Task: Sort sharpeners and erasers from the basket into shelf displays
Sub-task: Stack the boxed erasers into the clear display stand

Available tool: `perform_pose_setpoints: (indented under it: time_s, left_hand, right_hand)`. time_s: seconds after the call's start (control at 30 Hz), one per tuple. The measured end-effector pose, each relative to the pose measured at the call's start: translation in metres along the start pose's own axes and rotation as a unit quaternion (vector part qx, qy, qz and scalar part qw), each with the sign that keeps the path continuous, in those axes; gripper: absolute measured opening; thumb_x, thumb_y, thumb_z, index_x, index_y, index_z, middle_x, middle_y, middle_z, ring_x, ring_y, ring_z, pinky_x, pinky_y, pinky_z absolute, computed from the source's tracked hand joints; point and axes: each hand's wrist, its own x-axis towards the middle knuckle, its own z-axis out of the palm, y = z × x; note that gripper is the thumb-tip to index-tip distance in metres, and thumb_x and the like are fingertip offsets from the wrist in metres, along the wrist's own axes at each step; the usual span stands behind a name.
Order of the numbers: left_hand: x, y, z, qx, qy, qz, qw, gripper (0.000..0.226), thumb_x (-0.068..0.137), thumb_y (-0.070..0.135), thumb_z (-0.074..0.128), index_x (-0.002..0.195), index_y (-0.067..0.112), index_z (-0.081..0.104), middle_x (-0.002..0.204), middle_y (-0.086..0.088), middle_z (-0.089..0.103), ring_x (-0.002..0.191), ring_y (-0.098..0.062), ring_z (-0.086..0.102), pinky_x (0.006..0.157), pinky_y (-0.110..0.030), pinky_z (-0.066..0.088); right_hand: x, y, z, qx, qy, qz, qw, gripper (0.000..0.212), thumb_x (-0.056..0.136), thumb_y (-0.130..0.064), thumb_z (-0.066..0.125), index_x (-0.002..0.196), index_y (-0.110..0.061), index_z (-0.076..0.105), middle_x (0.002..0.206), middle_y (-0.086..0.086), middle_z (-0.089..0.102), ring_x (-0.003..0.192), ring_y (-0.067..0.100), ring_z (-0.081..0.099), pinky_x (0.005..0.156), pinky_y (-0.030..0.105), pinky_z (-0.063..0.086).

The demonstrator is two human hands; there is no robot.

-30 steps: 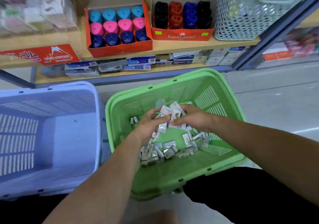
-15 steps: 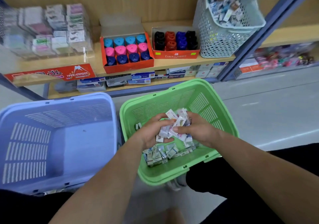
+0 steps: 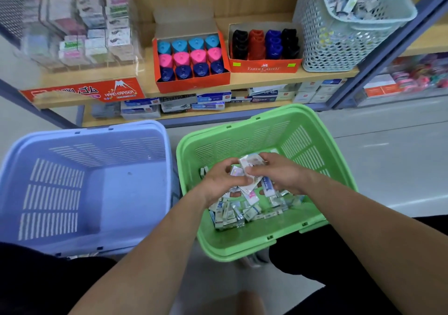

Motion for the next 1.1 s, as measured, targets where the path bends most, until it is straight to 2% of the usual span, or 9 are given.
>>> perform_pose_setpoints:
  time_s: [0.1, 0.17, 0.33, 0.4, 0.5, 0.63, 0.8, 0.97, 1.1]
  left_hand:
    - [0.001, 0.005, 0.003, -0.002, 0.017, -0.009, 1.000, 0.065, 0.080, 0.010, 0.082, 0.137, 0.023, 0.051, 0.125, 0.002, 0.053, 0.093, -0.012, 0.065, 0.069, -0.020, 0.057]
    - [0.003, 0.003, 0.001, -0.002, 0.029, -0.009, 1.000, 0.064, 0.077, 0.018, 0.086, 0.132, 0.032, 0.057, 0.134, -0.001, 0.047, 0.103, -0.017, 0.064, 0.072, -0.024, 0.059]
    - [0.003, -0.003, -0.005, 0.027, 0.046, 0.004, 0.999, 0.054, 0.078, 0.021, 0.085, 0.125, 0.037, 0.063, 0.145, -0.002, 0.041, 0.111, -0.013, 0.052, 0.052, -0.002, 0.045]
    - [0.006, -0.007, -0.008, 0.006, 0.064, 0.005, 0.998, 0.049, 0.080, 0.016, 0.083, 0.123, 0.033, 0.066, 0.143, -0.006, 0.041, 0.105, -0.012, 0.054, 0.059, -0.008, 0.053]
    - [0.007, -0.006, -0.009, -0.032, 0.104, 0.011, 0.994, 0.043, 0.080, 0.015, 0.083, 0.117, 0.031, 0.069, 0.141, -0.011, 0.042, 0.107, -0.026, 0.062, 0.074, -0.034, 0.062]
    - [0.009, -0.004, -0.007, -0.083, 0.142, 0.034, 0.986, 0.040, 0.081, 0.016, 0.083, 0.117, 0.028, 0.068, 0.137, -0.009, 0.048, 0.099, -0.029, 0.067, 0.068, -0.030, 0.058]
    - [0.011, -0.004, -0.004, -0.087, 0.180, 0.078, 0.977, 0.042, 0.085, 0.021, 0.080, 0.122, 0.028, 0.064, 0.127, 0.000, 0.053, 0.110, -0.013, 0.059, 0.074, -0.022, 0.054]
    - [0.012, -0.004, 0.001, -0.104, 0.162, 0.074, 0.978, 0.058, 0.070, 0.038, 0.090, 0.122, 0.035, 0.065, 0.133, 0.000, 0.053, 0.130, -0.022, 0.050, 0.104, -0.042, 0.047]
    - [0.016, -0.003, 0.000, -0.193, 0.124, 0.042, 0.973, 0.041, 0.084, 0.020, 0.080, 0.120, 0.024, 0.061, 0.126, -0.014, 0.066, 0.109, -0.029, 0.069, 0.089, -0.040, 0.058]
  right_hand:
    - [0.007, 0.002, -0.003, 0.010, -0.002, 0.006, 1.000, 0.037, 0.090, -0.043, 0.071, 0.123, -0.030, 0.061, 0.117, -0.011, 0.071, 0.110, 0.017, 0.066, 0.096, 0.051, 0.051]
    - [0.008, 0.002, -0.005, 0.013, 0.007, 0.004, 1.000, 0.037, 0.089, -0.042, 0.070, 0.124, -0.031, 0.063, 0.113, -0.011, 0.074, 0.106, 0.017, 0.069, 0.097, 0.053, 0.051]
    - [0.010, 0.007, -0.005, 0.008, 0.053, 0.001, 0.999, 0.042, 0.092, -0.040, 0.068, 0.131, -0.024, 0.060, 0.121, -0.006, 0.068, 0.105, 0.016, 0.066, 0.075, 0.035, 0.049]
    - [0.011, 0.010, -0.008, 0.000, 0.085, -0.001, 0.996, 0.045, 0.092, -0.039, 0.069, 0.131, -0.018, 0.059, 0.121, 0.001, 0.068, 0.105, 0.018, 0.066, 0.076, 0.033, 0.048]
    - [0.007, 0.008, -0.013, -0.056, 0.089, -0.007, 0.994, 0.048, 0.090, -0.033, 0.073, 0.131, -0.009, 0.062, 0.118, 0.004, 0.067, 0.099, 0.017, 0.062, 0.081, 0.029, 0.044]
    - [0.006, -0.004, -0.007, -0.100, 0.092, -0.016, 0.991, 0.050, 0.089, -0.026, 0.075, 0.136, -0.014, 0.060, 0.135, 0.006, 0.061, 0.121, 0.021, 0.058, 0.097, 0.029, 0.043]
    - [-0.002, -0.019, 0.007, 0.098, 0.030, -0.012, 0.995, 0.032, 0.098, -0.033, 0.064, 0.126, -0.019, 0.060, 0.119, 0.007, 0.066, 0.093, 0.023, 0.072, 0.082, 0.039, 0.062]
    - [0.001, -0.017, 0.007, 0.147, 0.034, -0.015, 0.988, 0.034, 0.095, -0.025, 0.070, 0.122, -0.012, 0.053, 0.114, 0.018, 0.068, 0.085, 0.027, 0.071, 0.072, 0.037, 0.062]
    - [0.006, -0.014, 0.006, 0.166, 0.067, -0.030, 0.983, 0.021, 0.095, -0.011, 0.068, 0.110, -0.011, 0.054, 0.101, 0.018, 0.071, 0.077, 0.025, 0.070, 0.070, 0.037, 0.061]
